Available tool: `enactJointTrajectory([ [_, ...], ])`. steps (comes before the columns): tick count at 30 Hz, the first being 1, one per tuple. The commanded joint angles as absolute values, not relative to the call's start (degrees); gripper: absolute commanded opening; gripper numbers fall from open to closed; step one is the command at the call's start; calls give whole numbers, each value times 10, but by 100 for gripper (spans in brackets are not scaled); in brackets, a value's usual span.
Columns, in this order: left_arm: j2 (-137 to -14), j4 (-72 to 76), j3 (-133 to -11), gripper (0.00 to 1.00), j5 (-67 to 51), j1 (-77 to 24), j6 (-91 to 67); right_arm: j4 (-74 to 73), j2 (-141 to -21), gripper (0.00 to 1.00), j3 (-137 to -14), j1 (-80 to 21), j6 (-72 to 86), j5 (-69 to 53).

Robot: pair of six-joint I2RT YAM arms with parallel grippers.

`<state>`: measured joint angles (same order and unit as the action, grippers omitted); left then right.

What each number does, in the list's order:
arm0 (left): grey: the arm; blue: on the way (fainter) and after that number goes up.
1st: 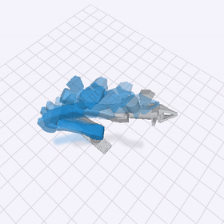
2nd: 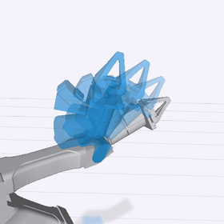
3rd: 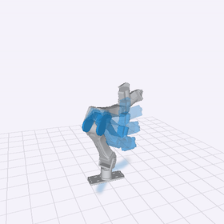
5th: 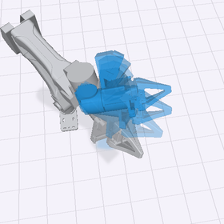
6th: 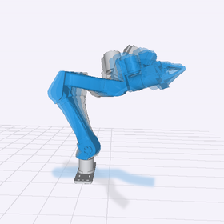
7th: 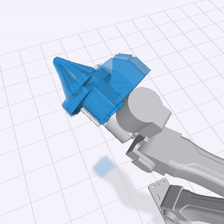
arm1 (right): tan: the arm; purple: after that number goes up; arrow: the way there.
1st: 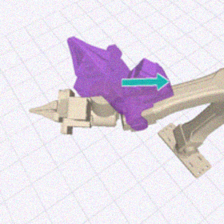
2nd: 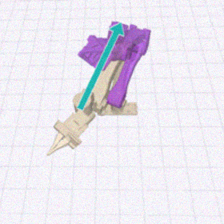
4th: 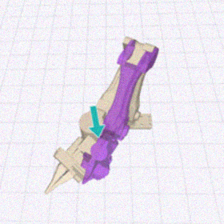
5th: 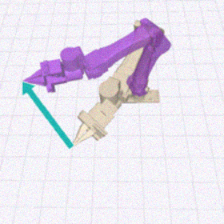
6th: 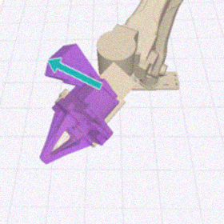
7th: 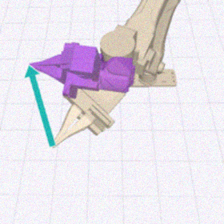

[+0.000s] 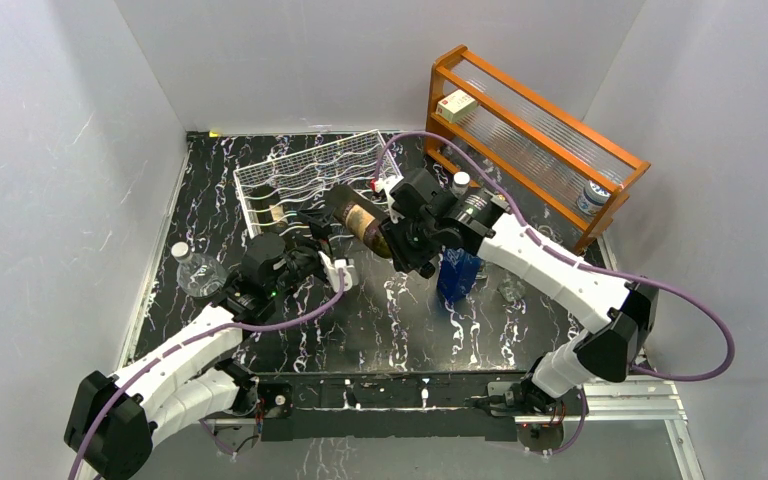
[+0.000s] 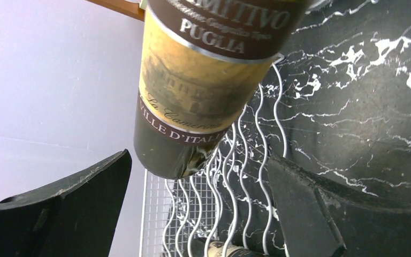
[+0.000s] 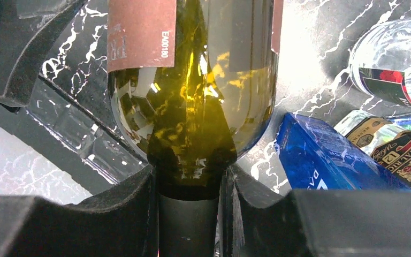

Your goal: Put the wine bottle on the wine rack

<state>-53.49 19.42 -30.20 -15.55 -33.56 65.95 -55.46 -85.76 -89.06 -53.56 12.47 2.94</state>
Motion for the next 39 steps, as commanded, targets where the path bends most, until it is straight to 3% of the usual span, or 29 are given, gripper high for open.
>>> enactJointTrajectory([
  [1, -530, 248, -346, 98, -134, -337, 534, -471, -812, 0, -886, -536, 98, -11],
  [15, -484, 317, -416, 98, 121, -336, 232, -423, -801, 0, -826, -535, 98, -39],
  [22, -543, 150, -546, 98, 129, -334, 133, -347, -795, 0, -773, -538, 140, -99],
  [28, -581, 104, -593, 98, 117, -322, 59, -274, -797, 0, -730, -550, 184, -107],
  [33, -633, 32, -659, 98, 144, -307, 3, -223, -820, 0, -706, -576, 217, -78],
  [39, -647, 33, -653, 98, 139, -279, -30, -151, -842, 0, -680, -600, 279, -2],
])
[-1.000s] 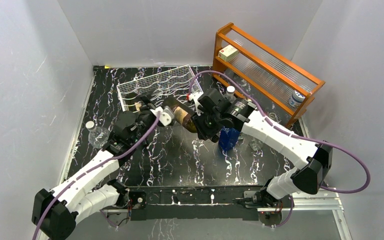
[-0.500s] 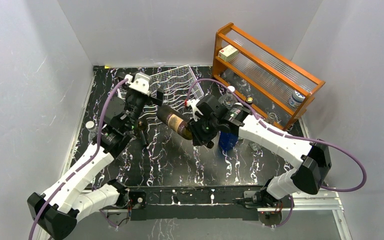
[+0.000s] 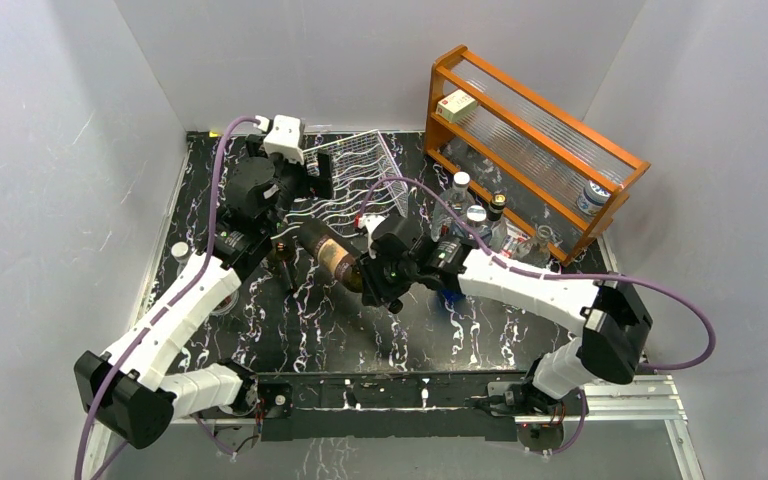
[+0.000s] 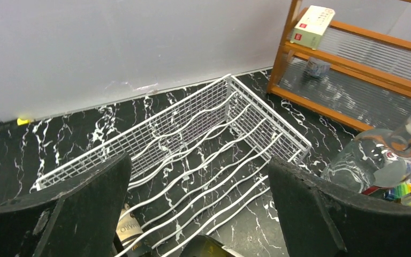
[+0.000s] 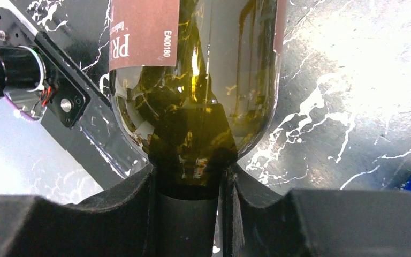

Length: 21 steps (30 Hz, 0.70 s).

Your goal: Put the wine bottle on the wine rack

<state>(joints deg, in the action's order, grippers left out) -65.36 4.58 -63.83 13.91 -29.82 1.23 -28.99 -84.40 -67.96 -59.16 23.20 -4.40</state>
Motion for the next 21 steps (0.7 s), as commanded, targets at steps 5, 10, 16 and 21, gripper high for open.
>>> enactJointTrajectory([
  [5, -646, 42, -641, 98, 140, -275, -34, -144, -865, 0, -685, -607, 280, 12],
  [10, -644, 47, -631, 98, 146, -269, -37, -142, -883, 0, -686, -609, 279, 3],
  [16, -643, 49, -622, 98, 142, -266, -36, -130, -894, 0, -682, -610, 280, 8],
  [21, -644, 51, -616, 98, 134, -264, -36, -115, -907, 0, -684, -610, 283, 22],
])
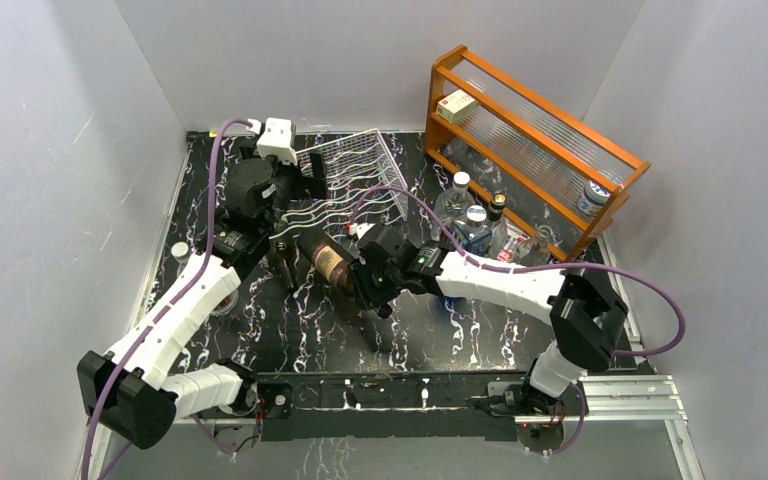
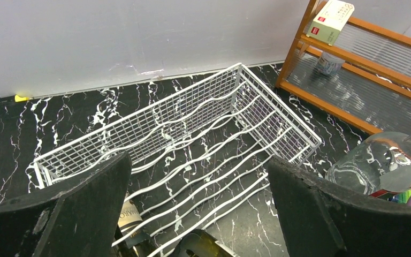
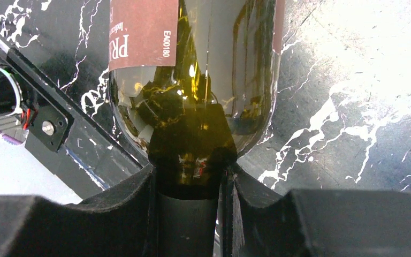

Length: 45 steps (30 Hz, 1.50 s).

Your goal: Put the wine bottle on the wine rack

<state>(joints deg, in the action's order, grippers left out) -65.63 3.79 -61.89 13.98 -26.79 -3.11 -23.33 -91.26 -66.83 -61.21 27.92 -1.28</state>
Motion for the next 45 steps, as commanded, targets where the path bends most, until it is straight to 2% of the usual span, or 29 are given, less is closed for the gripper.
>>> enactJointTrajectory([
  [1, -644, 52, -615, 98, 132, -264, -36, -111, -908, 0, -683, -610, 285, 25],
  [6, -643, 53, -612, 98, 133, -263, -36, -89, -923, 0, -688, -610, 302, 45],
  [16, -640, 62, -602, 98, 134, -262, -41, 83, -984, 0, -686, -611, 389, 108],
  [26, -635, 67, -592, 98, 142, -260, -39, 225, -1067, 0, -711, -611, 384, 156],
  [34, -625, 81, -580, 98, 188, -259, -45, 265, -1125, 0, -758, -610, 379, 158],
  [45, -592, 116, -549, 98, 257, -255, -52, 245, -1181, 0, -818, -598, 388, 143],
])
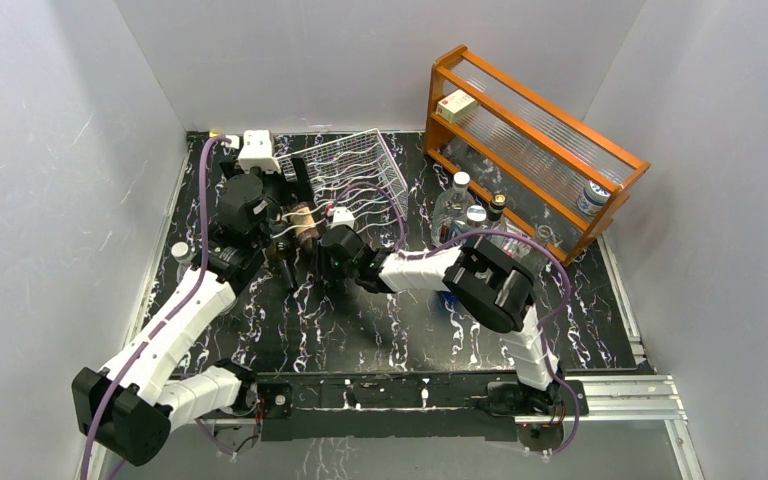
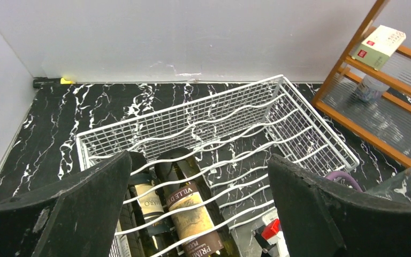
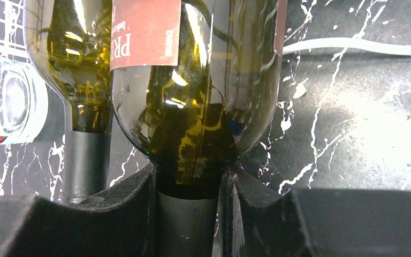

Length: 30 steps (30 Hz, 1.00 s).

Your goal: Put the wine bottle on the wine rack

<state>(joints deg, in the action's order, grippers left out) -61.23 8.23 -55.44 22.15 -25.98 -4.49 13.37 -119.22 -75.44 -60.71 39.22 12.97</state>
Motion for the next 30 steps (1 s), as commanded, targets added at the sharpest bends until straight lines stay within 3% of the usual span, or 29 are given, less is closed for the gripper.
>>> enactJointTrajectory([
  [1, -592, 116, -550, 98, 259, -255, -52, 242, -1185, 0, -824, -596, 388, 140],
  [13, -593, 119, -546, 98, 259, -254, -51, 184, -1230, 0, -888, -585, 410, 112],
  [30, -597, 116, -547, 98, 252, -254, -49, 134, -1260, 47, -928, -575, 434, 83],
])
